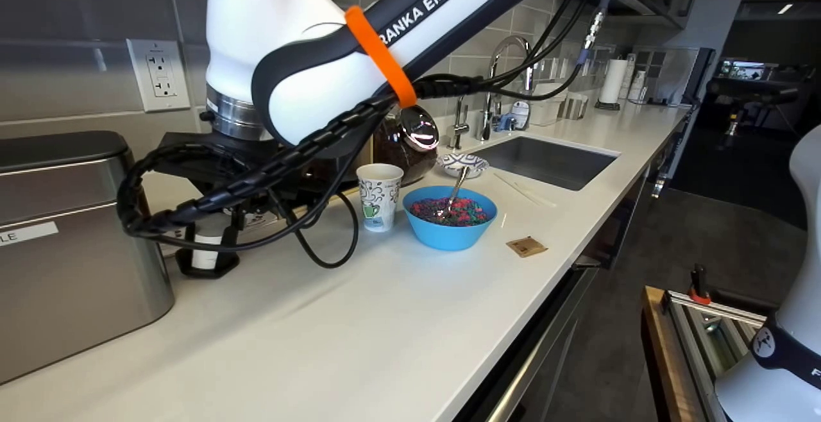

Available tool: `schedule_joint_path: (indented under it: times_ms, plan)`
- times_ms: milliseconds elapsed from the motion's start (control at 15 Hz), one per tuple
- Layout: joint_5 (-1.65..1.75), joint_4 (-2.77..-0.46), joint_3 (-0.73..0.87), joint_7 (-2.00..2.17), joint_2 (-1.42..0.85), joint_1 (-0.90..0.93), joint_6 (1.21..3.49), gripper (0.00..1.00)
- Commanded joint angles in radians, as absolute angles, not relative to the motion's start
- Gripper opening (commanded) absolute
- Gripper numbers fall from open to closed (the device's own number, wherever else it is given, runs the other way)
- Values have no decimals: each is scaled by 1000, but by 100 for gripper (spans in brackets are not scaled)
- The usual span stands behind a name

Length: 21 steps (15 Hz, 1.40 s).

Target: Put the black object on the wooden rack

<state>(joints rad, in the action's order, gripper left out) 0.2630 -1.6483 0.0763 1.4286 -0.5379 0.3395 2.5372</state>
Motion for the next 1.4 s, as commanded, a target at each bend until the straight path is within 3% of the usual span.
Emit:
schedule_joint_path:
  times_ms: [0, 333, 933, 1333]
  plan:
    - [299, -1654, 111, 1475, -524, 372, 2516, 0]
    - [408, -1715, 165, 1580, -397, 425, 2376, 0]
    - [502, -1766, 41, 1742, -127, 347, 1905, 0]
    - [482, -1705, -17, 1684, -190, 301, 1921, 0]
